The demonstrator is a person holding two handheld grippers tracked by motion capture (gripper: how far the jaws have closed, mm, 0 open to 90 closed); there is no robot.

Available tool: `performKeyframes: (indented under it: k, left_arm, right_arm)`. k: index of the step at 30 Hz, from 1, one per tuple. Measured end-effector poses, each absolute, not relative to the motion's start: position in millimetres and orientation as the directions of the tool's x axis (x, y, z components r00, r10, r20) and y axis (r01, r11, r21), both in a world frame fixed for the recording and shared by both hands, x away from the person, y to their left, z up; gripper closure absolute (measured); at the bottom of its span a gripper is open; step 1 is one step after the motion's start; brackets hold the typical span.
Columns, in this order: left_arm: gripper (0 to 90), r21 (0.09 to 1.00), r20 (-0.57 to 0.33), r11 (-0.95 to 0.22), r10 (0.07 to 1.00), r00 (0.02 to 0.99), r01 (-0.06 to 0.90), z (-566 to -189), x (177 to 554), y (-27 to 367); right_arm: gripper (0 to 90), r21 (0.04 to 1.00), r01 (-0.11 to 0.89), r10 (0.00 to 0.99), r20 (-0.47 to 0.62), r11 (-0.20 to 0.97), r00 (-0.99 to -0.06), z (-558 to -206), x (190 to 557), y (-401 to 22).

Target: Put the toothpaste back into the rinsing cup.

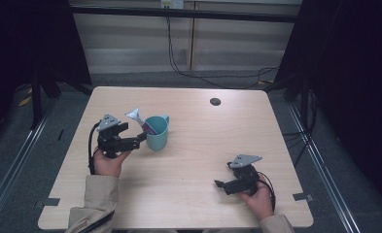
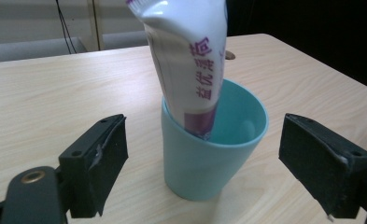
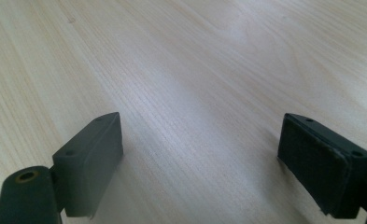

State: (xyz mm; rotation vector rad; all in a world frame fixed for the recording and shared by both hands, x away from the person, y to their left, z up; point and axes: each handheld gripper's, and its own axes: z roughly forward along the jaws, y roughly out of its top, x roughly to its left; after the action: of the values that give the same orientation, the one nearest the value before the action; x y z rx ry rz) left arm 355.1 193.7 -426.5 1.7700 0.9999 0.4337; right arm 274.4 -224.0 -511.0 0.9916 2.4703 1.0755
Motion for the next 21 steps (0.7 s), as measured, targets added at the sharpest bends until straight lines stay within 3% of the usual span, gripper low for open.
performKeyframes:
  k: [21]
  left_arm:
    - [15.5, 0.839, -0.157, -0.235, 0.76, 0.63, 0.492, -463.8, 332.1, 207.1]
  right_arm:
    - [13.3, 0.725, 0.483, 0.684, 0.024, 0.49, -0.73, -511.0, 274.5, -224.0]
